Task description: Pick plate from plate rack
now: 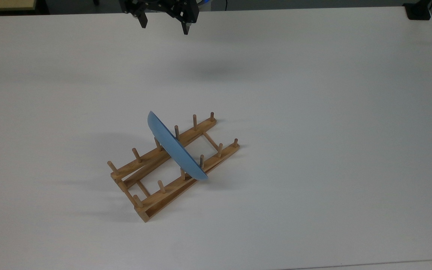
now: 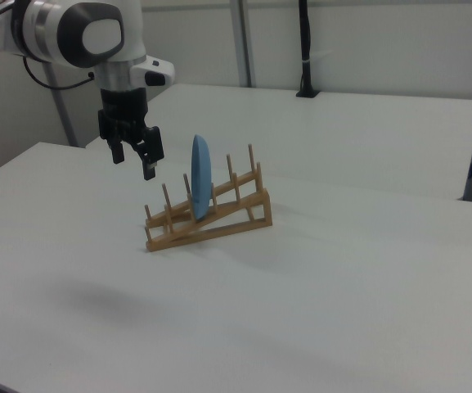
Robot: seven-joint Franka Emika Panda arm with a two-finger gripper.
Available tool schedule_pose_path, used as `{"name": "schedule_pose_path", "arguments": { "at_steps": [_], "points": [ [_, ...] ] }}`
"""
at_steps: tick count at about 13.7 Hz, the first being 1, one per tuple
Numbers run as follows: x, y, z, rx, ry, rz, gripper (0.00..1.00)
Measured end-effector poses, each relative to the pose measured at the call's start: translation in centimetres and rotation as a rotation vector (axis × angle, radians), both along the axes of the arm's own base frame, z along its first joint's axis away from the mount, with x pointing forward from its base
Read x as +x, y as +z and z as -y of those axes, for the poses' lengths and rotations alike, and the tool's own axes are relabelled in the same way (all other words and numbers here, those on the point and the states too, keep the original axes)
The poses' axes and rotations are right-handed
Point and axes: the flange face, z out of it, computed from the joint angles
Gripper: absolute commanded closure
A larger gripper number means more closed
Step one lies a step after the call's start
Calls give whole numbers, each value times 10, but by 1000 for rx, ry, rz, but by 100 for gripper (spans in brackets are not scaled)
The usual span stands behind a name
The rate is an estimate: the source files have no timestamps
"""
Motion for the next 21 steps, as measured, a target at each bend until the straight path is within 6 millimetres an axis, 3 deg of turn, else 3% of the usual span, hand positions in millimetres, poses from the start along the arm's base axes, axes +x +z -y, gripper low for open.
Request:
{"name": "schedule_pose_path", "arguments": {
  "at_steps": [10,18,21],
  "points": [
    [1,9,12,1,26,24,0],
    [1,9,12,1,30,24,0],
    [8,1,11,-58,61,28,0]
  ]
}}
